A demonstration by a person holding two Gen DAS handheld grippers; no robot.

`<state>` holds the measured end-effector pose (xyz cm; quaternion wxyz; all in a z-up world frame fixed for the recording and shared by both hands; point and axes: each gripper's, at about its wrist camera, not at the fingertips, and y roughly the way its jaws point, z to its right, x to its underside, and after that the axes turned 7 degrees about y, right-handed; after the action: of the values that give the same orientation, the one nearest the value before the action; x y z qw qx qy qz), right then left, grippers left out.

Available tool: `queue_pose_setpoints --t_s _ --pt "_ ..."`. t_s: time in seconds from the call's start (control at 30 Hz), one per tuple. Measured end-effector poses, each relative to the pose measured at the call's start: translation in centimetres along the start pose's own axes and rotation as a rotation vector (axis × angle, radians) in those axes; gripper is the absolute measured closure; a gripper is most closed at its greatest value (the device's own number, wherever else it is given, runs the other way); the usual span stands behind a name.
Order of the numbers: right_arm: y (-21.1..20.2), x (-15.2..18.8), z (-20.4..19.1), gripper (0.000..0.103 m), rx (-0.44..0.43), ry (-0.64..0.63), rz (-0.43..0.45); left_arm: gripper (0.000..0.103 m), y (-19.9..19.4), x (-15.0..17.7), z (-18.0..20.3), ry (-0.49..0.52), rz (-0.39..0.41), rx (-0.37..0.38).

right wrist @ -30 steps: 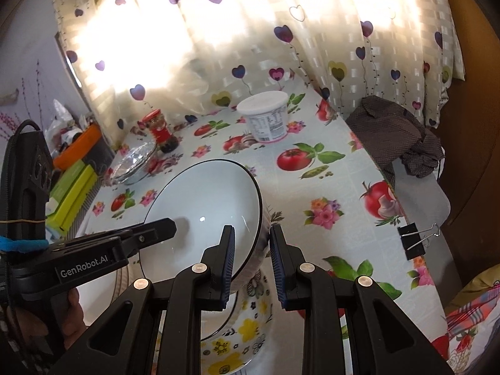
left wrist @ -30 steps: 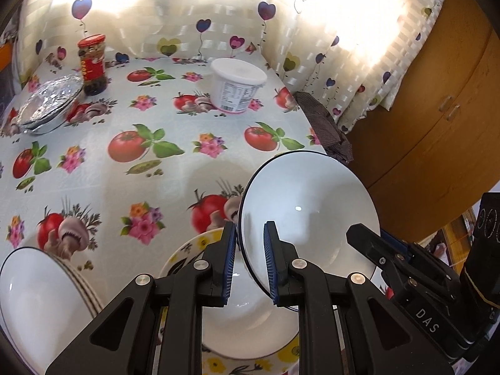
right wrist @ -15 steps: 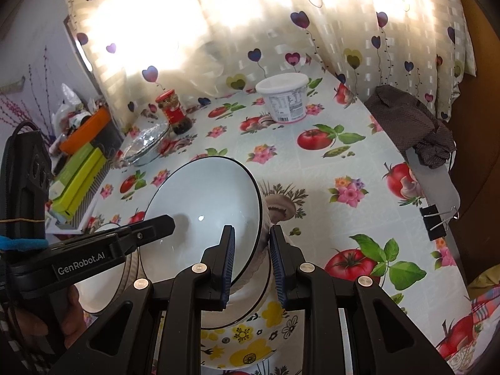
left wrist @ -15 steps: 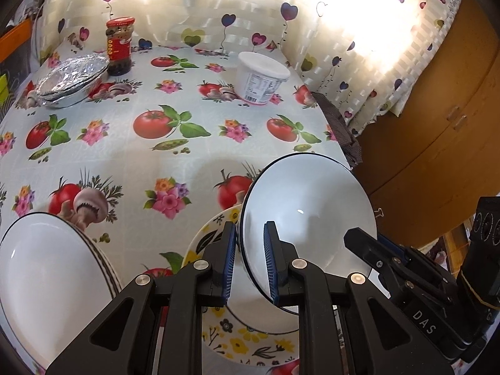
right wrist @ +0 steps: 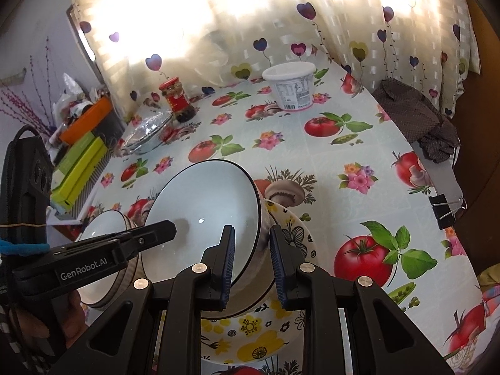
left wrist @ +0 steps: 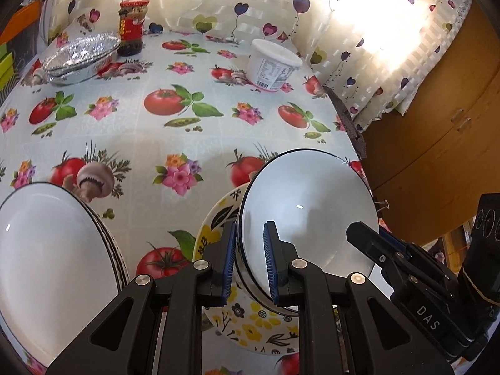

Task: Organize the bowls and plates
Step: 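Carry the white bowl with the left tool over the bowls on the floral plate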

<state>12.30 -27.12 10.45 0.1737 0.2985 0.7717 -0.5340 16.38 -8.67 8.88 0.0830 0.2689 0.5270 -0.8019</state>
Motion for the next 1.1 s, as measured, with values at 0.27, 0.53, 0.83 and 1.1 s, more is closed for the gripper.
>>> queue_pose_setpoints --t_s 0.27,0.53,0.83,1.1 --pt "0.47 0.53 0.48 0.081 0.006 0.01 -0.016 0.085 0.15 0.32 0.16 0.007 0.005 -0.006" --pt "0.76 0.85 0.76 0.081 0.002 0.02 -0.023 0.085 -0.02 0.57 0.66 0.024 0.009 -0.029" --pt "0.78 0.92 0.62 0.079 0.01 0.008 -0.014 0.085 0.01 0.49 0.73 0.027 0.013 -0.036" --pt "0.76 0.85 0.38 0.076 0.028 -0.01 -0.005 0.085 0.07 0.48 0.88 0.03 0.017 -0.043"
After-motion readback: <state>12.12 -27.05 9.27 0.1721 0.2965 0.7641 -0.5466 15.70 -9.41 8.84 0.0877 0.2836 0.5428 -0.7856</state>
